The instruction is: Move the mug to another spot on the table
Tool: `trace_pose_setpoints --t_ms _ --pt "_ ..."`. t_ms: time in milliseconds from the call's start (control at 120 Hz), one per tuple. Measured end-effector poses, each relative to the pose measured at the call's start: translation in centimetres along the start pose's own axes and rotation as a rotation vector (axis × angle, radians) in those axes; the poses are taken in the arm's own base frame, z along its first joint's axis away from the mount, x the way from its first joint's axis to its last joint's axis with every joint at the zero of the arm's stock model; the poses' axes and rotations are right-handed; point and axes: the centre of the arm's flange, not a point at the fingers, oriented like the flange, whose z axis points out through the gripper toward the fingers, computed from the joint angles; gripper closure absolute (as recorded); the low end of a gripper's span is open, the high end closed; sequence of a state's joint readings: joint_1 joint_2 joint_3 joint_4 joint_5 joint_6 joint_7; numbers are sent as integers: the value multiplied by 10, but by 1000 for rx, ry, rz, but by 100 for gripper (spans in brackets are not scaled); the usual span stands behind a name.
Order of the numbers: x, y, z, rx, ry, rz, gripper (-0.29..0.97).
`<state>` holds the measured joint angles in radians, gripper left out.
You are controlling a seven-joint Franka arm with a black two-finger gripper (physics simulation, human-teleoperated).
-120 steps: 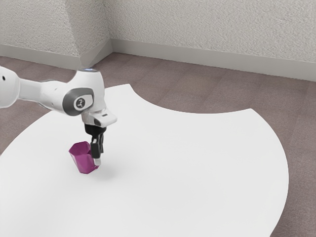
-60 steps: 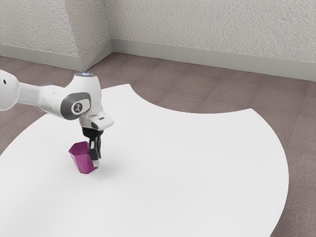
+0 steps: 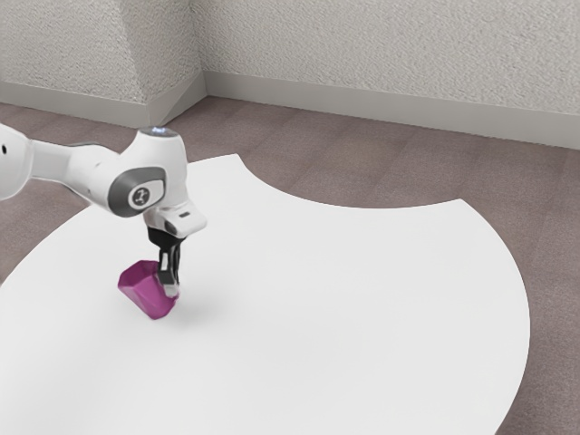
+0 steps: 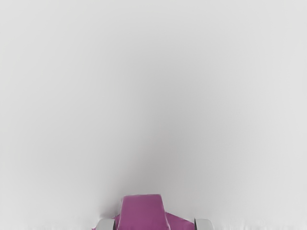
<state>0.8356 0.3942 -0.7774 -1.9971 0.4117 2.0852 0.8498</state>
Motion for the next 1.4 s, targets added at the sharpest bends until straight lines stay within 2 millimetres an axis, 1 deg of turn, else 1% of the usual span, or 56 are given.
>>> trace_pose_setpoints --t_ms 100,142,200,250,317,408,475,600,650,767,867,975,1100,1167,1217,1325,1400 --pt "0 15 -8 29 -40 13 59" --pt "2 24 -11 43 -57 21 62" --pt "10 40 -17 66 -78 41 64" --pt "21 56 -27 98 -92 61 64" --pt "32 71 -34 121 -94 75 67" --pt "45 82 -35 137 -80 88 70" --pt "58 90 -37 151 -64 105 71" --pt "80 100 -35 157 -29 131 72" --pt "88 100 -35 159 -11 139 73" --pt "103 91 -33 151 32 147 73" --pt "119 89 -22 144 36 163 73" --pt "136 89 -26 162 48 179 73" --pt "144 75 -22 171 52 166 73" --pt "144 64 -17 173 48 153 72" --pt "144 60 -14 174 43 153 67" --pt "149 63 -10 178 29 175 42" --pt "149 63 -12 184 25 181 30"
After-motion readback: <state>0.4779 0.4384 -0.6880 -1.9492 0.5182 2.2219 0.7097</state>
